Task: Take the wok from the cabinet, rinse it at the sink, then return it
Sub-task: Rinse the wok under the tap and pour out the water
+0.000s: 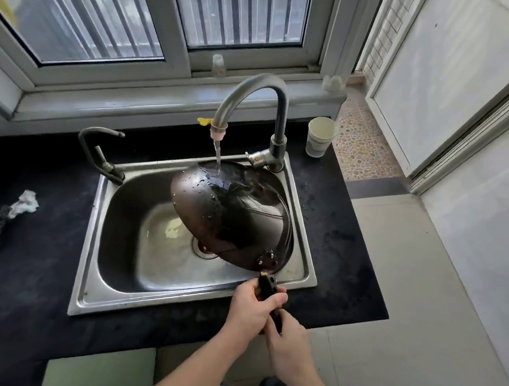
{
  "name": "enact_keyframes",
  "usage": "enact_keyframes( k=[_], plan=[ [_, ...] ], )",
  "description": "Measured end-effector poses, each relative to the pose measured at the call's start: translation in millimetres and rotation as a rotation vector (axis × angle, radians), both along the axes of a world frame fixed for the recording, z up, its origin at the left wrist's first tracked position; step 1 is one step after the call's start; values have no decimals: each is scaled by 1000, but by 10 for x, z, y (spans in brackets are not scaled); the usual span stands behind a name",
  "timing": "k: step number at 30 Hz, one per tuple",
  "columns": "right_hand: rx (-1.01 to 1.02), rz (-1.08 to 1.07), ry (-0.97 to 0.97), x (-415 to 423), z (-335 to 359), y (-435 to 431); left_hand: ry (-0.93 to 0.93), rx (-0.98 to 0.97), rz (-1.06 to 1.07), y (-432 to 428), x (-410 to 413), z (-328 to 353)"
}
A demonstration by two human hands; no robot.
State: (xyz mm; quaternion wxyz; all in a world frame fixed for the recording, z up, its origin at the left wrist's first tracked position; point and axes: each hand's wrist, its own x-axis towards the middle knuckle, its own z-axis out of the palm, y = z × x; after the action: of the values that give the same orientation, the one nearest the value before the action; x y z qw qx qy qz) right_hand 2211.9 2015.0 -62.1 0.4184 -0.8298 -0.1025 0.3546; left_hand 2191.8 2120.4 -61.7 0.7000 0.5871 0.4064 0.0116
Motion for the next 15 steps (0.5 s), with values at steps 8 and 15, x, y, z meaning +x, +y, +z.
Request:
enact_keyframes(
  k=[8, 15],
  plan=[
    [74, 19, 137, 362, -6, 28, 17, -32, 100, 4, 258, 64],
    [160, 51, 261, 551, 129, 46, 20, -45, 145, 38, 393, 73]
  ],
)
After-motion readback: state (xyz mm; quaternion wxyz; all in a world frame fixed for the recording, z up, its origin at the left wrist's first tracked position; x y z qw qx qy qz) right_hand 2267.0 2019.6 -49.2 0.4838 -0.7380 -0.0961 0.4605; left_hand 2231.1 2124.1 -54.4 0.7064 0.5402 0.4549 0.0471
